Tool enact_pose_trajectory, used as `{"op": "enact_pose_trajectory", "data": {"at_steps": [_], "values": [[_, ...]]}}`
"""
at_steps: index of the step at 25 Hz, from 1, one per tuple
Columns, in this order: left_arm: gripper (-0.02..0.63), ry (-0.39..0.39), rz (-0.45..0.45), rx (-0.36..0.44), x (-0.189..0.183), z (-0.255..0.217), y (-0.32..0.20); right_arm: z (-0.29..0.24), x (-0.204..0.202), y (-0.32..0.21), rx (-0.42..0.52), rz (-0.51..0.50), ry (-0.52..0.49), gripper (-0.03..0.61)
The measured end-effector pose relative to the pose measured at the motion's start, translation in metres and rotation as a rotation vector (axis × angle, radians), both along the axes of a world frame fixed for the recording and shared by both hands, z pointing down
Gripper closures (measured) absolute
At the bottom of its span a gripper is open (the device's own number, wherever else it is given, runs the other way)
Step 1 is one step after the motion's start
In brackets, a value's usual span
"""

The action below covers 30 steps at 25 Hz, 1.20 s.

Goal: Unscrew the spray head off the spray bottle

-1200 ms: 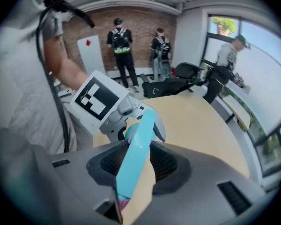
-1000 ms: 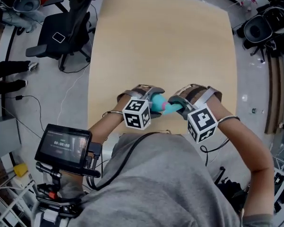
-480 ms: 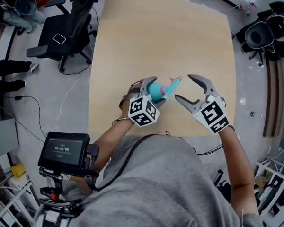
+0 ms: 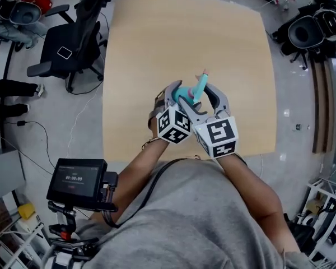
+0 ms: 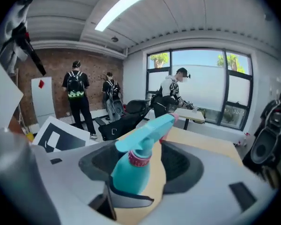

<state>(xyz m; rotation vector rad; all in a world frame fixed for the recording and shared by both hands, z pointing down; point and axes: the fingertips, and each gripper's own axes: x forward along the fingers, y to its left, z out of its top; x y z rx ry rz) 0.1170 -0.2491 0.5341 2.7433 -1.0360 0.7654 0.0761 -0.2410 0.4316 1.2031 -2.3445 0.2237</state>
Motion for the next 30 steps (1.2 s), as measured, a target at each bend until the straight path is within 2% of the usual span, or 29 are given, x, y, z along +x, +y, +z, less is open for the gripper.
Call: {"op": "enact_pose_trajectory", "data": {"at_steps": [2, 5, 7, 10, 12, 14, 17, 20, 23, 25, 27, 30], "values": [[0.213, 0.024, 0.010, 0.001, 0.006, -0.009, 0.002, -0.005, 0.001, 0.000, -0.003, -0.014, 0.009, 0.400], [0.213, 0.078, 0.073, -0.008, 0.010, -0.016, 0.014, -0.010, 0.000, 0.010, -0.033, -0.058, -0.031, 0.421], [0.213, 0.140, 0.169, -0.027, 0.012, -0.023, 0.029, -0.016, -0.005, 0.021, -0.040, -0.147, -0.049, 0.431], [0.213, 0.194, 0.397, -0.046, 0.010, -0.039, 0.060, -0.032, -0.017, 0.045, -0.034, -0.405, -0.097, 0.434], [0.213, 0.211, 0.618, -0.069, 0.007, -0.049, 0.092, -0.048, -0.026, 0.070, -0.011, -0.643, -0.163, 0.434], [0.213, 0.250, 0.839, -0.115, 0.002, -0.062, 0.126, -0.058, -0.030, 0.094, -0.075, -0.828, -0.230, 0.434], [0.213, 0.381, 1.059, -0.225, -0.004, -0.085, 0.162, -0.068, -0.029, 0.115, -0.246, -0.995, -0.331, 0.434], [0.212, 0.464, 1.160, -0.261, -0.006, -0.102, 0.181, -0.078, -0.034, 0.125, -0.327, -1.094, -0.406, 0.436], [0.213, 0.491, 1.146, -0.261, -0.002, -0.105, 0.179, -0.077, -0.036, 0.121, -0.318, -1.090, -0.402, 0.434], [0.212, 0.485, 1.039, -0.254, 0.004, -0.101, 0.160, -0.072, -0.031, 0.107, -0.268, -1.012, -0.379, 0.429], [0.212, 0.438, 0.836, -0.236, 0.007, -0.091, 0.125, -0.066, -0.018, 0.084, -0.197, -0.846, -0.357, 0.394], [0.213, 0.304, 0.435, -0.204, -0.003, -0.070, 0.060, -0.063, 0.016, 0.042, -0.064, -0.448, -0.344, 0.394]]}}
